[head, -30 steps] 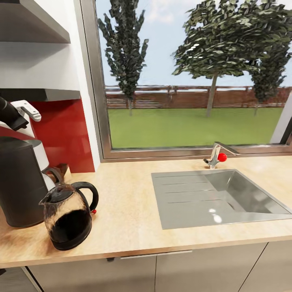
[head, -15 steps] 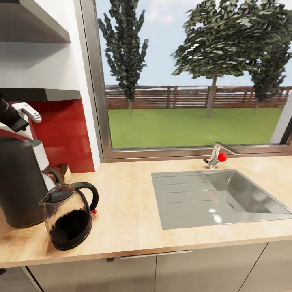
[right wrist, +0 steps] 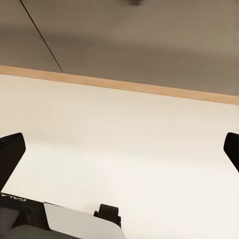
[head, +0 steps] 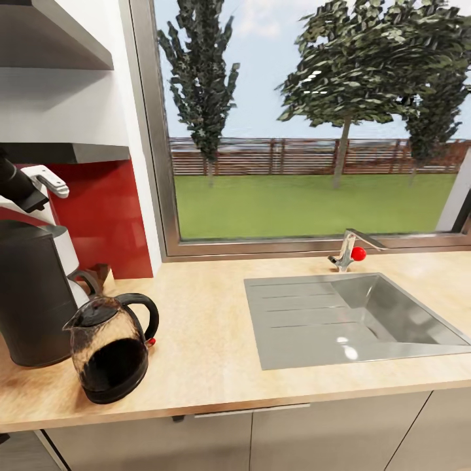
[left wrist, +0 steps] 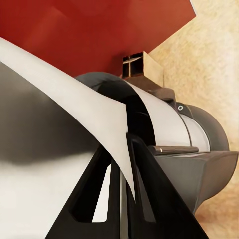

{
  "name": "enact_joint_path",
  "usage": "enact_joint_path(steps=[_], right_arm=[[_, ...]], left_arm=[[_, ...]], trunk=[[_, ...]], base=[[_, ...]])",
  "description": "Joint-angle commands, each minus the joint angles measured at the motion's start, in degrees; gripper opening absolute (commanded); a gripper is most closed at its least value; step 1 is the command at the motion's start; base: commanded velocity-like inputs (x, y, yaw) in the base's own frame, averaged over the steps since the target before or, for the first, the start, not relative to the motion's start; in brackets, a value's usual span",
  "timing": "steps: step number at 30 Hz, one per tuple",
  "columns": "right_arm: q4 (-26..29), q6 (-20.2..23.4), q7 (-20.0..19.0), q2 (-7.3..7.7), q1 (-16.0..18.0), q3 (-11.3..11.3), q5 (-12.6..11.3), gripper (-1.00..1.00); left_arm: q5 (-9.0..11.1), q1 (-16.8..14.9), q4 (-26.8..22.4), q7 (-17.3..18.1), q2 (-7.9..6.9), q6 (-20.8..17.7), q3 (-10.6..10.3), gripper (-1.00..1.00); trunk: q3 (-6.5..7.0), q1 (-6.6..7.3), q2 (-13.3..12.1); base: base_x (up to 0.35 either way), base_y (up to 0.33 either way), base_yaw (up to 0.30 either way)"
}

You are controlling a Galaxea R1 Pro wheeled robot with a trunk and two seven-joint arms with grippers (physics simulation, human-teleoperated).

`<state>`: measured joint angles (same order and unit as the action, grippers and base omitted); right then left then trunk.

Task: Set up a coffee station on the kitchen countertop: keep the coffee maker on the countertop, move the bottle of coffee from the kitchen shelf to the counter next to the coffee maker, place a paper coffee filter on top of the coffee maker, put the saucer next to the coffee maker with the coffee cup on the saucer, and place the electric kettle next to the coffee maker.

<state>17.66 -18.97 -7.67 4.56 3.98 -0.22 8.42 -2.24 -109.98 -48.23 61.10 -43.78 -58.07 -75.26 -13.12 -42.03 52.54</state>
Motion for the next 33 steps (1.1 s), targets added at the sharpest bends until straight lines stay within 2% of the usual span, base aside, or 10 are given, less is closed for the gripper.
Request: enact_joint_path(steps=[1,19,33], right_arm=[[0.0,-0.2,-0.1,0.01,0.1,0.0,0.4,1.00],[-0.1,-0.2,-0.1,0.01,0.1,0.0,0.4,1.00],[-0.1,-0.2,-0.1,0.01,0.1,0.0,0.4,1.00]], left_arm=[[-0.4,-0.1,-0.1,0.4,-0.07,-0.1,-0.2,-1.00],[-0.3,-0.1,0.1,0.4,-0.08,-0.1,-0.7,-1.00],[-0.3,-0.1,2.8,0.4,-0.08,0.0,-0.8,-1.00]], trunk=[[-0.09,-0.01,0.1],[-0.09,-0.01,0.1],[-0.09,-0.01,0.1]], base=[[0.000,0.000,0.000],[0.000,0.000,0.000],[0.000,0.000,0.000]])
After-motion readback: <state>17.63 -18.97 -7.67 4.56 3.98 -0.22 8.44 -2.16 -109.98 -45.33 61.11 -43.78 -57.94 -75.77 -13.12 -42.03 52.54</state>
